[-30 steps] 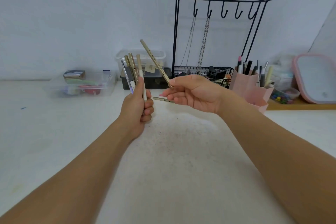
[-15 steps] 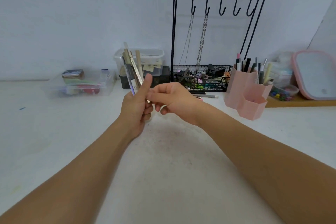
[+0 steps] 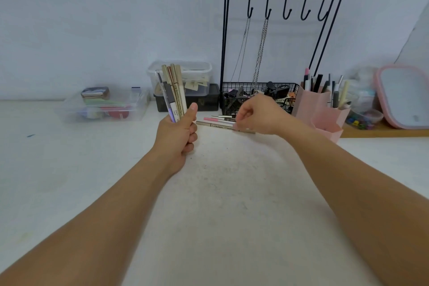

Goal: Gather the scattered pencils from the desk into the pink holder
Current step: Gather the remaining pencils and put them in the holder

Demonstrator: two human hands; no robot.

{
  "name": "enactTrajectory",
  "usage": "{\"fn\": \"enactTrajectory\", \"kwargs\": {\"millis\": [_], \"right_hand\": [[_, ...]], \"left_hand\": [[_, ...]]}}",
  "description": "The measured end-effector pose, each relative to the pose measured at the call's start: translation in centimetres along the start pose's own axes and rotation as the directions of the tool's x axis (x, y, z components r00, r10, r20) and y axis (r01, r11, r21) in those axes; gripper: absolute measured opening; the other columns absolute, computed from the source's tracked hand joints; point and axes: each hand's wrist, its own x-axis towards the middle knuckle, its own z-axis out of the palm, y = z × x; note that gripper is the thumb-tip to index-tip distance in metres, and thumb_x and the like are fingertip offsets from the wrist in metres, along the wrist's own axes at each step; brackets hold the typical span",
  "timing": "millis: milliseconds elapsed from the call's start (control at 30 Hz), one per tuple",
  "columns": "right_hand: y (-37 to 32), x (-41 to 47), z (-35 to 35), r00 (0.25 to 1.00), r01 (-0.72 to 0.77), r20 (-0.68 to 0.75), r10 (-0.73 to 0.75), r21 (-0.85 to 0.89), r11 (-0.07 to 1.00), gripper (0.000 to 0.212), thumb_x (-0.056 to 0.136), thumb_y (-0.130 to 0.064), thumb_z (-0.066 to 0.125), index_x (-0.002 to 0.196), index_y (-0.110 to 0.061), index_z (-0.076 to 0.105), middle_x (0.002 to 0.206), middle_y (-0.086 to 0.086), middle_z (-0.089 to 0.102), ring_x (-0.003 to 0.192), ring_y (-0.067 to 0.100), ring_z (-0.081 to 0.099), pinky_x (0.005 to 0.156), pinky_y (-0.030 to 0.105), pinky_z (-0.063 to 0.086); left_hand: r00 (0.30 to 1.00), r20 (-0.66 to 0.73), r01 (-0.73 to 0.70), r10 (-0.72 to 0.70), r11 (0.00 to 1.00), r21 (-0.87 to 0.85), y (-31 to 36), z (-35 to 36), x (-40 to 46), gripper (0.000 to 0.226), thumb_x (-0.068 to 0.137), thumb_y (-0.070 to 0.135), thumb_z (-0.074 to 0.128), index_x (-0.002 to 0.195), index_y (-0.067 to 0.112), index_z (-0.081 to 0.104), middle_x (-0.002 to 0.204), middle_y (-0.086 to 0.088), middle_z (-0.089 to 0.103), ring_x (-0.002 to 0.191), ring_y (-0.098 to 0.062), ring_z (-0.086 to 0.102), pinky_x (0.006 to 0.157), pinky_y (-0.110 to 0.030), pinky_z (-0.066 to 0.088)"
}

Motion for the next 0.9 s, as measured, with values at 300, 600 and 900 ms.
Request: {"fn": "enactTrajectory", "kwargs": {"millis": [300, 600, 900], "right_hand": [[1.7, 0.5, 1.0, 0.997, -0.011, 0.07, 0.025, -0.186, 0.982, 0.005, 0.084, -0.013, 0.078, 0.088, -0.012, 0.076, 0.071, -0.012, 0.06, 0.077, 0.012, 0.059, 0.071, 0.024, 0.042], [2.5, 0.8, 1.2, 0.988, -0.044, 0.135, 0.075, -0.219, 0.975, 0.019, 0.092, -0.019, 0.07, 0.079, -0.005, 0.07, 0.073, 0.001, 0.064, 0.078, 0.019, 0.059, 0.07, 0.027, 0.042], [-3.3, -1.0, 0.2, 0.951, -0.09, 0.283, -0.123, 0.637, 0.766, 0.018, 0.099, -0.016, 0.061, 0.083, -0.008, 0.065, 0.069, 0.006, 0.065, 0.056, 0.013, 0.057, 0.05, 0.02, 0.046]], "left_hand": [[0.996, 0.02, 0.091, -0.091, 0.996, 0.002, 0.6, 0.2, -0.2, 0.045, 0.088, 0.052, 0.07, 0.068, 0.022, 0.044, 0.052, 0.006, 0.032, 0.042, -0.009, 0.026, 0.035, -0.02, 0.02], [0.996, 0.055, 0.073, -0.076, 0.996, 0.047, 0.2, 0.2, -0.3, 0.036, 0.094, 0.045, 0.067, 0.075, 0.019, 0.051, 0.055, 0.004, 0.042, 0.045, -0.01, 0.038, 0.036, -0.019, 0.026], [0.997, 0.038, 0.072, -0.074, 0.996, 0.048, 0.4, 0.4, -0.2, 0.051, 0.088, 0.069, 0.058, 0.076, 0.02, 0.049, 0.052, 0.007, 0.034, 0.043, -0.008, 0.028, 0.036, -0.019, 0.019]]}}
